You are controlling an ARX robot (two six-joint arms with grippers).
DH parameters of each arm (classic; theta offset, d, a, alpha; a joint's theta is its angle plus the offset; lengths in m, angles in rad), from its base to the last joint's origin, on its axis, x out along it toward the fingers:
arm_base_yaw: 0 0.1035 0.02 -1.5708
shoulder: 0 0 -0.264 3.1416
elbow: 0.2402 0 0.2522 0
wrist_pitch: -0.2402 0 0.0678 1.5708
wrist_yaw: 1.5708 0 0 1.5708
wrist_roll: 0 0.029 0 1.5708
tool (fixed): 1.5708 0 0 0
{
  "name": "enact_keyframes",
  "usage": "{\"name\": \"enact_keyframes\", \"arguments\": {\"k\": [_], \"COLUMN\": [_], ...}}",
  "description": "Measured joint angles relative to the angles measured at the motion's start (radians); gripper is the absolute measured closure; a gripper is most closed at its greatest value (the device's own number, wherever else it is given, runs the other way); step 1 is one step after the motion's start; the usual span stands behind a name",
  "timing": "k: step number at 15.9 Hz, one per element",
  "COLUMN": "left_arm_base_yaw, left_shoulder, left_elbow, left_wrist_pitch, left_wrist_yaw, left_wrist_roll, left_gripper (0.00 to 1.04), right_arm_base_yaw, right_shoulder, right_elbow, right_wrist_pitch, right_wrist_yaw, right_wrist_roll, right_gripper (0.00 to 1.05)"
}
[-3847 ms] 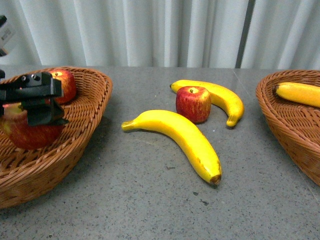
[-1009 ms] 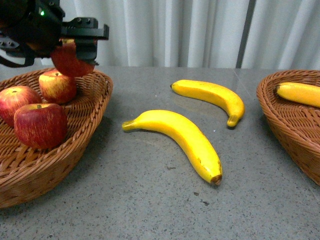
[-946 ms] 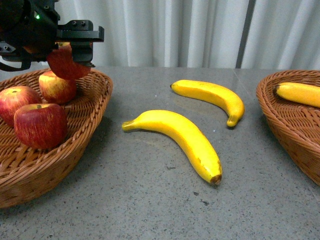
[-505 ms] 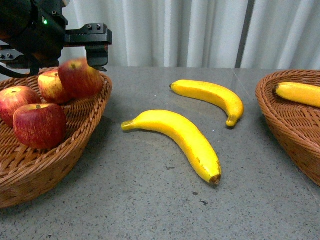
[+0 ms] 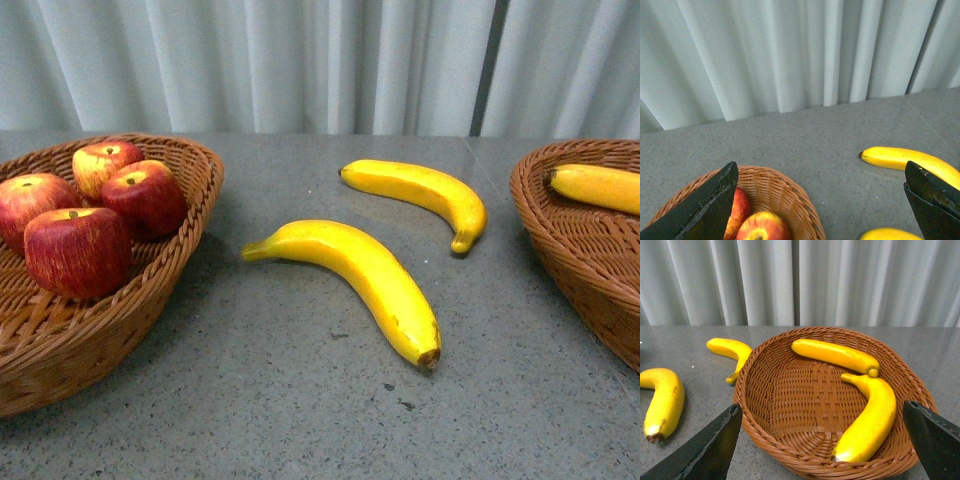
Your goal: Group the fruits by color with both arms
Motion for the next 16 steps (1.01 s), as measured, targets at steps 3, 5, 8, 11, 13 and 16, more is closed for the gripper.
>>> {"name": "enact_keyframes", "arguments": {"k": [3, 5, 8, 11, 13, 16], "left_arm_base_yaw": [-0.010, 0.072, 0.198, 0.218, 0.291, 0.319], "left_shoulder": [-0.269, -0.476, -0.679, -0.746, -0.801, -0.858], "left_elbow": [-0.214, -0.437, -0.682, -0.779, -0.829, -0.876], "left_wrist_pitch": [0.142, 0.178, 0.201, 0.219, 0.222, 0.213], "left_wrist_yaw": [-0.125, -0.090, 0.005, 0.060, 0.128, 0.150], "left_wrist_roll": [0.023, -0.016, -0.035, -0.035, -0.038, -0.039], "left_gripper": [0.17, 0.38, 0.67, 0.96, 1.03, 1.03], "right_arm_base_yaw": [0.000, 0.000, 0.000, 0.000, 0.000, 0.000], "right_shoulder": [0.000, 0.000, 0.000, 0.000, 0.000, 0.000], "right_elbow": [0.000, 0.000, 0.000, 0.000, 0.000, 0.000], "right_wrist_pitch": [0.000, 0.000, 0.000, 0.000, 0.000, 0.000], "right_wrist_yaw": [0.000, 0.000, 0.000, 0.000, 0.000, 0.000], "right_wrist_roll": [0.000, 0.000, 0.000, 0.000, 0.000, 0.000], "right_gripper": [0.07, 0.07, 0.07, 0.07, 0.07, 0.07]}}
